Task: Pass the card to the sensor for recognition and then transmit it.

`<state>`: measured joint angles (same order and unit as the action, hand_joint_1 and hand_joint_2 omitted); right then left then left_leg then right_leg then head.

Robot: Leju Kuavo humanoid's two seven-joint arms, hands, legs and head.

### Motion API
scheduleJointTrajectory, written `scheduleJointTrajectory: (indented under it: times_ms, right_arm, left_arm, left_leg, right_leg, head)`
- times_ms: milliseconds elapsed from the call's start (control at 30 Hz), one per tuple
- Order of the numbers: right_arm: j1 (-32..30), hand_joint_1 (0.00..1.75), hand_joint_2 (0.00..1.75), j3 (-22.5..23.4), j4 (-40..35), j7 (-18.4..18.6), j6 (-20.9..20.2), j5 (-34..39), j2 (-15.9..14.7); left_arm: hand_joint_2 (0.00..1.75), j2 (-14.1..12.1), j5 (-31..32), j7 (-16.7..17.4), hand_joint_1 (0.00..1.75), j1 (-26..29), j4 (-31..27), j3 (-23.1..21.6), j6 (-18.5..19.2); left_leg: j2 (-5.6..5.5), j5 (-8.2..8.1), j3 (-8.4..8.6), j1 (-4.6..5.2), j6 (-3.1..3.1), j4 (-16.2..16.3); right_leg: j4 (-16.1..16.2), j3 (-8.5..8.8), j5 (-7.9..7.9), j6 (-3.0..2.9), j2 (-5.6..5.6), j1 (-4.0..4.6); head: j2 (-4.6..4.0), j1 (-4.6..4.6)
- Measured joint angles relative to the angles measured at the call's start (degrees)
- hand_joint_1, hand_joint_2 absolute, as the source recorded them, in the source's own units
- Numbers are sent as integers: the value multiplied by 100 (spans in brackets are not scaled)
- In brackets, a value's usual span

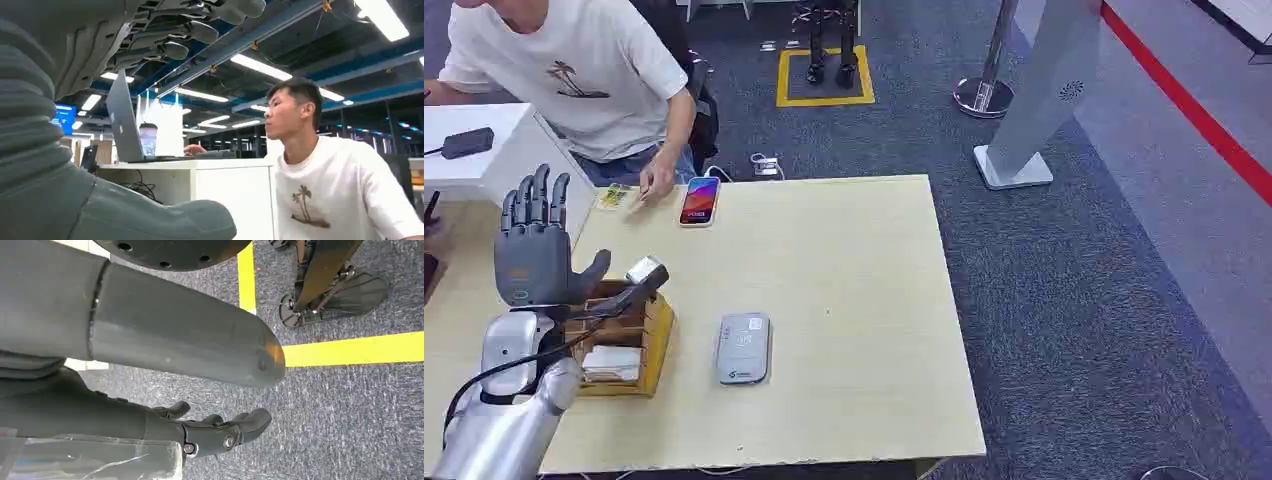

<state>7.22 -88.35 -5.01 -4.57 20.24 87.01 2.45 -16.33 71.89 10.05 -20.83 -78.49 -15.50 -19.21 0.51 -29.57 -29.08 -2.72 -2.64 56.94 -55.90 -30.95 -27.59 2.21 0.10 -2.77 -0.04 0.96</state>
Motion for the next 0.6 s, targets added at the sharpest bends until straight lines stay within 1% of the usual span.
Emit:
scheduleJointTrajectory:
  times_ms: [167,333,600]
  right_arm:
    - [-27,0,0,37,0,0,13,0,0]
    - [-34,0,0,94,0,-2,26,0,0]
    - [-35,0,0,116,0,-15,37,0,0]
  left_arm:
    - [175,24,168,118,0,372,-469,-7,-88]
    - [175,48,206,121,0,601,-761,-9,-134]
    - [175,50,249,121,0,768,-925,-13,-143]
  left_leg:
    - [0,0,-1,0,0,0]
    - [0,0,-1,0,0,0]
    - [0,0,-1,0,0,0]
  right_leg:
    - [0,0,0,0,-1,0]
    - [0,0,0,0,-1,0]
    - [0,0,0,0,-1,0]
  head:
    - [0,2]
    - [0,4]
    - [0,2]
